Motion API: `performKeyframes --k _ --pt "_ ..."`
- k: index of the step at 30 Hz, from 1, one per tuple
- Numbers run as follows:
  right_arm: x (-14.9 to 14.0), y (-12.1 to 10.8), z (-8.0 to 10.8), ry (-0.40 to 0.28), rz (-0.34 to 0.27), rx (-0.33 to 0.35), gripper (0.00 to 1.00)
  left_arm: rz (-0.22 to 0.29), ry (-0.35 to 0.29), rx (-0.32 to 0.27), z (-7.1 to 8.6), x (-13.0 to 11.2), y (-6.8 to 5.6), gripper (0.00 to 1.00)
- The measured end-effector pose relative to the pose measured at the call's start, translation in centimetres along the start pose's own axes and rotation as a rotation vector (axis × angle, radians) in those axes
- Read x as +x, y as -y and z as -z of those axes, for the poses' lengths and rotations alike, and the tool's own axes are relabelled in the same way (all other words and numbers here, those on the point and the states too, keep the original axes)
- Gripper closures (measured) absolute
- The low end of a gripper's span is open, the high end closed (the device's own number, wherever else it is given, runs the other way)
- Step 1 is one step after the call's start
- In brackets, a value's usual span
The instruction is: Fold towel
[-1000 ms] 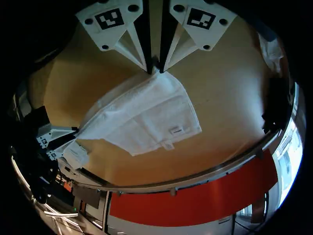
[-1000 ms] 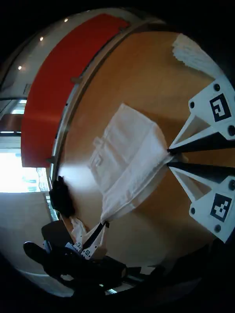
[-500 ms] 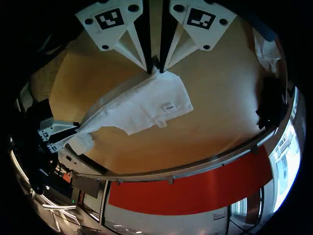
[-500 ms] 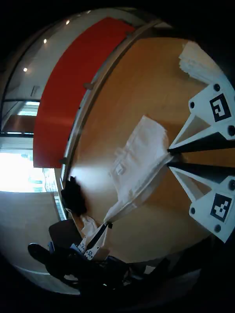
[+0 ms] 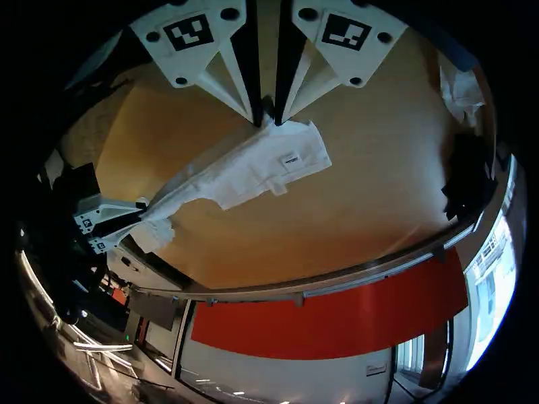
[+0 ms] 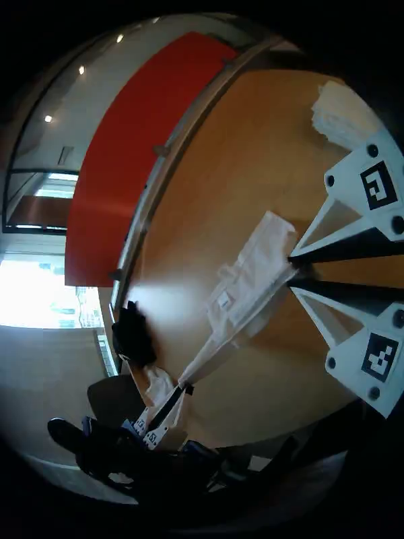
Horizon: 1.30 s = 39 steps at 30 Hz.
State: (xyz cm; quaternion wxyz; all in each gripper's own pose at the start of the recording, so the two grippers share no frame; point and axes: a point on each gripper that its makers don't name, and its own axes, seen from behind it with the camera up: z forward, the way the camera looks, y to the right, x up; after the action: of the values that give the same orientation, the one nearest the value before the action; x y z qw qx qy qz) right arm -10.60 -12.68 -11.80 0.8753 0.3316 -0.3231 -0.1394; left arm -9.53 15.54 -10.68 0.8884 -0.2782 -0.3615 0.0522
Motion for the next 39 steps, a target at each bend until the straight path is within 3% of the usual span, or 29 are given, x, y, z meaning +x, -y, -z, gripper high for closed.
performKeyframes --k 18,30,39 --pt "-0.1 -0.8 -0.8 0.019 0.015 0.004 0.84 0.012 0.014 -0.005 -1.2 -0.2 0.2 0.87" --pt "-0.6 -2.7 -4.3 0.056 0.025 0.007 0.84 0.031 0.025 0.021 -5.0 0.1 2.3 0.87" --pt "-2.5 -3.1 -6.7 0.098 -0.003 0.016 0.84 0.034 0.068 0.029 -7.5 -1.4 3.3 0.87"
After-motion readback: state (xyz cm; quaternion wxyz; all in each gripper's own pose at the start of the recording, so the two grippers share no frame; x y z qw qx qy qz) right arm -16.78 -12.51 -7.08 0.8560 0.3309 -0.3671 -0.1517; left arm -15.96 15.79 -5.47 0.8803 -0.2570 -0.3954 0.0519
